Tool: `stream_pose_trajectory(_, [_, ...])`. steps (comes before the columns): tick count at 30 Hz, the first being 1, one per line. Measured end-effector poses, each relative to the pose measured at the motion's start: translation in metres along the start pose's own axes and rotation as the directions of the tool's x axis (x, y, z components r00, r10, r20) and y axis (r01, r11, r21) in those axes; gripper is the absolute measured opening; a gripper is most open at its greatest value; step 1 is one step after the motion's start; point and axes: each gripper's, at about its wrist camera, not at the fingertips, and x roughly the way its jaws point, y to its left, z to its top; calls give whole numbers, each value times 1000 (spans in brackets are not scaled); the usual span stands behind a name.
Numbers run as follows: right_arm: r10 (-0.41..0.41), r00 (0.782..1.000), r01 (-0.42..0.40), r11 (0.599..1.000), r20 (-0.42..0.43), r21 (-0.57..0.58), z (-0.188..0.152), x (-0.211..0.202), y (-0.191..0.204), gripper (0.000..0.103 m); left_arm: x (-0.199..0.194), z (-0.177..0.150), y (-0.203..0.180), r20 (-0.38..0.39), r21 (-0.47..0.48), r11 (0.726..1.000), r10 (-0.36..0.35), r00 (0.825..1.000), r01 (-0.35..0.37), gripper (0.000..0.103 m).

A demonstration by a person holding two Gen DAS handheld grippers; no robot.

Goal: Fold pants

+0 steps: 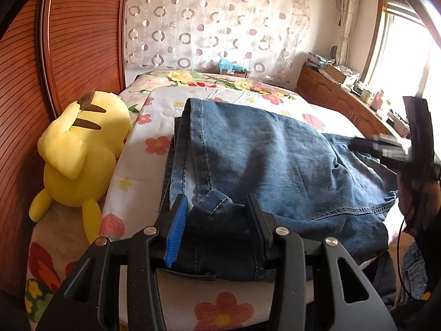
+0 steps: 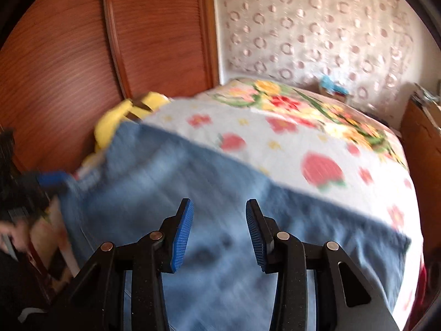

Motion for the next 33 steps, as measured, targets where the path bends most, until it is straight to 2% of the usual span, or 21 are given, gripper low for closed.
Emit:
stream_pose_trajectory(4, [-31,999,33,999,-42,38,-35,0,-7,41,8,-3,0,-29,23,1000,14,999,-14,44])
stream_pose_trajectory(9, [-32,998,36,997,-62,73,-47,5,-7,41,18,-8,3,-71,23,1000,14,997,-12,44])
stream_pose_trajectory(14, [-64,996,67,996,-55,56,-51,11,-1,42,9,-13,1,-69,45,999,-19,997,22,18])
stream_pose_trajectory(17, [-73,996,76,996,-51,47,-53,14,-2,42,-2,-14,-2,-49,67,997,-22,999,25,13])
stream_pose_trajectory(20, [-63,997,65,996,-44,60,-53,14,-6,42,-22,-8,-1,1,53,998,-17,1000,17,12])
stream_pose_trajectory(24, [-33,999,36,995,-33,90,-55,16,-17,42,-42,2,6,36,53,999,0,999,-2,12])
stream_pose_trajectory(30, [-35,999,38,995,-31,92,-57,18,-19,42,-28,1,14,-6,37,998,60,998,-60,18])
stream_pose_trajectory(32, [-43,999,46,995,-33,84,-57,19,-17,42,-28,2,17,-2,22,999,47,999,-46,38])
stream_pose_trajectory(33, [-48,998,50,996,-34,80,-56,20,-16,42,-28,3,18,3,14,999,35,999,-35,42])
